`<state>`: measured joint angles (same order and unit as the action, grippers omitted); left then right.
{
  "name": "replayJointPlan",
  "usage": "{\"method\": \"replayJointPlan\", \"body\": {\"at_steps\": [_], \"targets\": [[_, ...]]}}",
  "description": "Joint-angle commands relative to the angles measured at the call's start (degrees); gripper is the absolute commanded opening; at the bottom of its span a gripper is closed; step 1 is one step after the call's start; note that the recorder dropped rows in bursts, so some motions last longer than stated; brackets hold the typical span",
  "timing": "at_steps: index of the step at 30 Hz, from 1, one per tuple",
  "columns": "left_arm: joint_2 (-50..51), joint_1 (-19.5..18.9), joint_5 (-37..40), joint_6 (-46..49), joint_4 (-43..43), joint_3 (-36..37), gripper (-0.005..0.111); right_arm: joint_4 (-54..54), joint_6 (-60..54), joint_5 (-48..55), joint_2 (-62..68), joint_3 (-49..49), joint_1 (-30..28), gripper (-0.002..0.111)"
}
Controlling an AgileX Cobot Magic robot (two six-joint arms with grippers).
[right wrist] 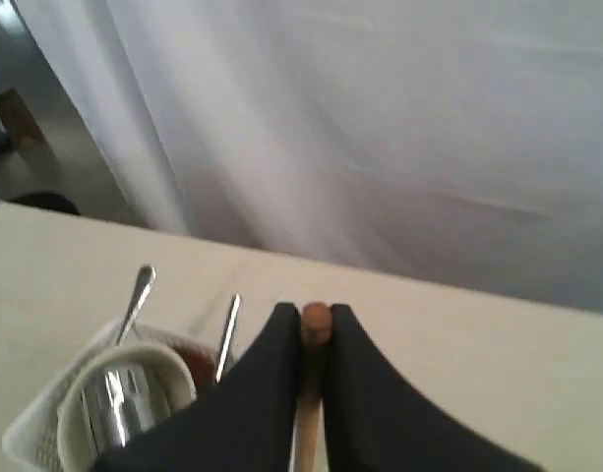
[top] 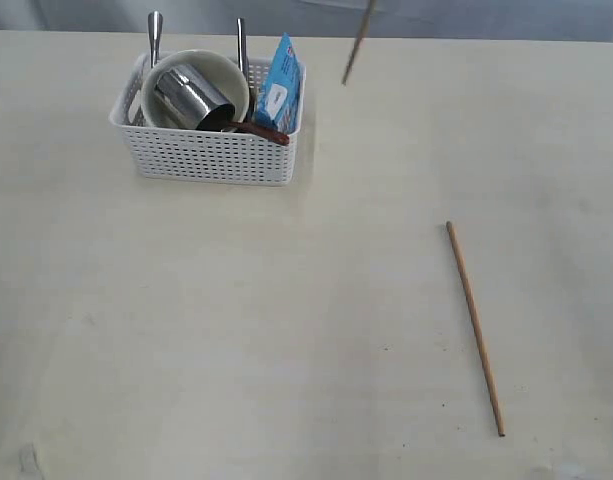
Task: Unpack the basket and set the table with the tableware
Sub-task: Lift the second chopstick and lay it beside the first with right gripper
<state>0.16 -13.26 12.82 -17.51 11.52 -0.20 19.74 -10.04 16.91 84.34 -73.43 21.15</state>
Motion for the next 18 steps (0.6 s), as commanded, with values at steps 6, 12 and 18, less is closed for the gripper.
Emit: {"method": "replayJointPlan", "body": {"at_steps": [6, 12, 18], "targets": [[-0.2, -0.2, -0.2, -0.3, 0.2, 0.2, 0.000, -0.3, 6.0, 37.5, -2.2, 0.2, -10.3, -0.001], [-0.2, -0.2, -0.2, -0.3, 0.2, 0.2, 0.000, -1.8, 7.3, 48.6, -1.7, 0.3, -8.3, -0.001], [-0.2, -0.2, -0.2, -0.3, 0.2, 0.2, 0.000, -9.4, 12.3, 53.1, -1.7, 2.6, -7.6, -0.001]]}}
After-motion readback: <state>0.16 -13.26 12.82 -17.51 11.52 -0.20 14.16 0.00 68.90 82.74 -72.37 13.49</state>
